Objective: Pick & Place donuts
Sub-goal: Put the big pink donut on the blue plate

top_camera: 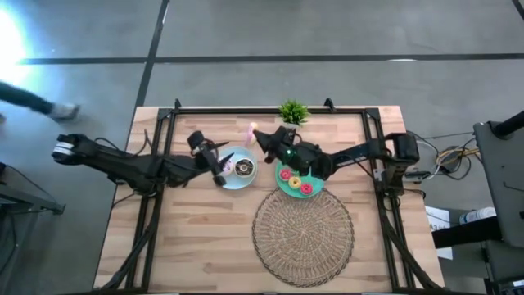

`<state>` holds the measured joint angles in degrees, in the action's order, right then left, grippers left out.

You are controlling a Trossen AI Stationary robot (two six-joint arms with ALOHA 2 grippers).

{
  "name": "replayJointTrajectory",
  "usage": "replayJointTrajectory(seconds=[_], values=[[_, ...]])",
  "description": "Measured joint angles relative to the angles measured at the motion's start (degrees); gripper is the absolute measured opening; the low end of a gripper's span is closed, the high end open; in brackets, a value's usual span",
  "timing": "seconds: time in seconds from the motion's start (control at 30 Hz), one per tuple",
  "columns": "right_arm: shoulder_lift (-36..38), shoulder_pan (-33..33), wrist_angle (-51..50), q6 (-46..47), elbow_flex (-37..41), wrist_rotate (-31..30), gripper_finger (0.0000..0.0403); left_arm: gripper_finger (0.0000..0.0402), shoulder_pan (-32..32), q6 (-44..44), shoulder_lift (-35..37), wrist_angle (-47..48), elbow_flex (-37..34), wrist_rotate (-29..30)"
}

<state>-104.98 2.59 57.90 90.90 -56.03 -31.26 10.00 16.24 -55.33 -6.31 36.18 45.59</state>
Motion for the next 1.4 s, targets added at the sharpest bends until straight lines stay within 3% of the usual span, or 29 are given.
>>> replayJointTrajectory(seconds=[0.17,0.5,0.7,1.4], values=[[0.14,2.55,1.03,1.17,-1.20,1.72,0.0022,0.0156,-2.22,4.10,-6.59,-7.09,0.00,4.05],[0.10,3.79,-4.82,-1.08,-8.84,2.00,0.0022,0.0156,-5.90,4.10,-12.91,-23.75,0.05,3.35],[0.00,4.07,-9.35,-0.99,-11.02,2.57,0.0022,0.0156,-7.35,3.94,-14.22,-23.58,1.44,3.09],[-0.10,4.07,-9.76,1.70,-10.60,1.28,0.0022,0.0156,-9.53,2.90,-14.21,-23.68,2.03,6.38]])
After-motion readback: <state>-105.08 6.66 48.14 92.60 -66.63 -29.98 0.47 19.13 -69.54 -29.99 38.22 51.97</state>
